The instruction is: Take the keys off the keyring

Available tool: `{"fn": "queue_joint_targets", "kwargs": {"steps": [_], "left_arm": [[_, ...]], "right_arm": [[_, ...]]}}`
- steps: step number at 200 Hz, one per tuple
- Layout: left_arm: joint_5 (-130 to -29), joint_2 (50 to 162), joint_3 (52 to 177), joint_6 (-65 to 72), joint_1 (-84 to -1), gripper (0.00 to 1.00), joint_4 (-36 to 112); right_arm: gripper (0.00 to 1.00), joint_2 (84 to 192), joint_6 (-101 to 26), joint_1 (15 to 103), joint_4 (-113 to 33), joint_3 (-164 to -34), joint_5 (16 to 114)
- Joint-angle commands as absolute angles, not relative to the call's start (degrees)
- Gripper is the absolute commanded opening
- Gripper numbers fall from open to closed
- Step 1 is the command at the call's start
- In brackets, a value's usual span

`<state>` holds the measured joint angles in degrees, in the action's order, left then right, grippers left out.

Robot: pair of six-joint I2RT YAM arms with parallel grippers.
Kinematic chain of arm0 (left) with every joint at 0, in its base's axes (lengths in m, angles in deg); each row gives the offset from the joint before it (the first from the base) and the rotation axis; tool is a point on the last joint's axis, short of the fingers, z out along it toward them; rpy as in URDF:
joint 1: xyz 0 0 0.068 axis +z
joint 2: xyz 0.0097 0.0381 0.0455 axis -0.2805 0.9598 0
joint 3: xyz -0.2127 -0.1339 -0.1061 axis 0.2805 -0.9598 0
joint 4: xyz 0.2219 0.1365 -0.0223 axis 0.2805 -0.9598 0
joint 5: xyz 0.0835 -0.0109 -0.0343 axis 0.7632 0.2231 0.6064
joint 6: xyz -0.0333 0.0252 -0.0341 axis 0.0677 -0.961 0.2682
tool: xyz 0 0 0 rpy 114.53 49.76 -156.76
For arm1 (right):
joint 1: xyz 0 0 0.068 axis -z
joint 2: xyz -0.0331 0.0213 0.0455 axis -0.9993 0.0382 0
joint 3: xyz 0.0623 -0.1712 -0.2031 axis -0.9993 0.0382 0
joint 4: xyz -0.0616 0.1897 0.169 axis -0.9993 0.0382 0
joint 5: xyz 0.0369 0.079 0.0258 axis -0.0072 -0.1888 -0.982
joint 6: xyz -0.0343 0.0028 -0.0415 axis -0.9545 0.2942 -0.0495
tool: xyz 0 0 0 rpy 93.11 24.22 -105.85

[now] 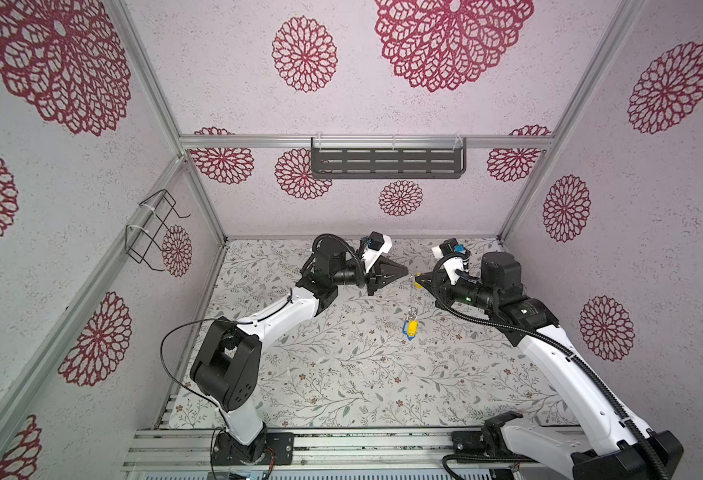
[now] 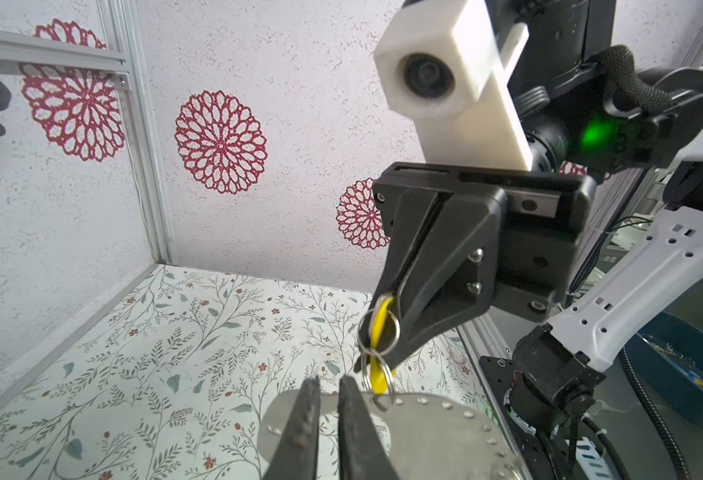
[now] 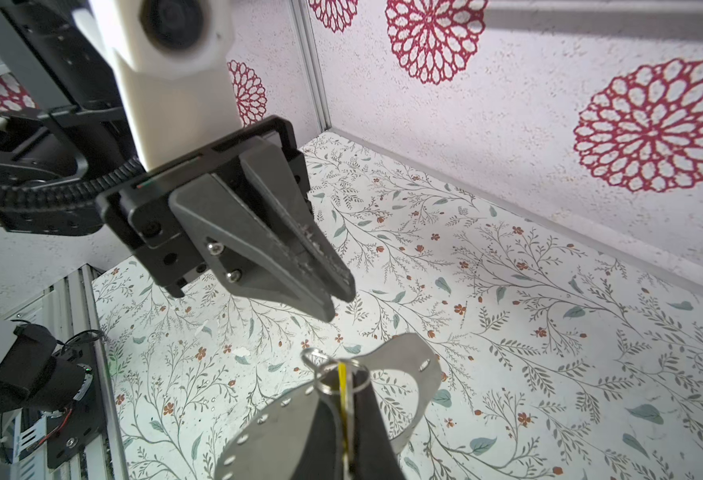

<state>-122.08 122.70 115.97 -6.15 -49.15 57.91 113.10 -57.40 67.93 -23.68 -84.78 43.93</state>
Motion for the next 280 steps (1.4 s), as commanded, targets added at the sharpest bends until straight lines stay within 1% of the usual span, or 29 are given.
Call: {"fn": "queue_joint_targets", "kwargs": {"steps": [1, 11, 20, 26, 31, 35, 41, 44, 54, 63, 138, 251, 272, 280], "left_arm": [[-122.5, 120.3, 115.9, -6.9, -48.9, 0.06, 57.1], [-122.4, 120.1, 115.9, -7.2, -48.9, 0.05, 56.7], [-122.4, 120.1, 115.8, -7.3, -48.8, 0.02, 56.4], [-122.4, 120.1, 115.8, -7.4, -48.8, 0.02, 56.2], [-122.4, 120.2, 115.9, -7.5, -48.8, 0.04, 56.0], [-122.3, 120.2, 115.9, -7.6, -48.9, 0.11, 55.8], [-121.9, 120.1, 115.8, -7.7, -48.7, 0.24, 55.6], [-121.7, 120.1, 115.8, -7.8, -48.7, 0.28, 55.4], [-121.4, 120.0, 115.5, -8.4, -48.7, 0.37, 55.1], [-121.3, 120.0, 115.4, -8.6, -48.7, 0.41, 55.1], [-122.8, 121.9, 118.5, -8.6, -49.6, 0.42, 53.5], [-122.5, 121.7, 119.5, -10.8, -51.2, 0.42, 49.5], [-122.3, 122.5, 120.7, -11.9, -51.8, 0.41, 47.8], [-122.3, 122.8, 121.0, -12.2, -52.0, 0.39, 47.4]], "right_arm": [[0.0, 111.5, -56.1, 68.6, -28.4, -84.6, 42.4], [0.0, 111.3, -56.0, 68.7, -28.5, -84.4, 42.2], [0.0, 111.3, -55.9, 68.8, -28.6, -84.4, 42.0], [0.0, 111.2, -55.9, 68.9, -28.5, -84.4, 41.9], [0.0, 111.2, -55.9, 68.9, -28.6, -84.4, 41.9], [0.0, 111.2, -55.9, 69.0, -28.5, -84.4, 41.9], [0.0, 111.1, -55.9, 69.0, -28.5, -84.4, 41.9], [0.0, 111.2, -55.9, 69.1, -28.5, -84.4, 41.9], [0.0, 111.2, -56.0, 69.1, -28.4, -84.5, 41.8], [0.0, 111.2, -55.9, 69.2, -28.4, -84.6, 41.7], [0.0, 111.9, -55.2, 69.2, -28.6, -85.4, 40.9], [0.0, 112.7, -55.2, 69.2, -28.6, -86.3, 40.4], [0.0, 112.7, -55.0, 69.2, -28.6, -86.5, 40.2], [0.0, 112.7, -55.0, 69.2, -28.7, -86.6, 40.0]]}}
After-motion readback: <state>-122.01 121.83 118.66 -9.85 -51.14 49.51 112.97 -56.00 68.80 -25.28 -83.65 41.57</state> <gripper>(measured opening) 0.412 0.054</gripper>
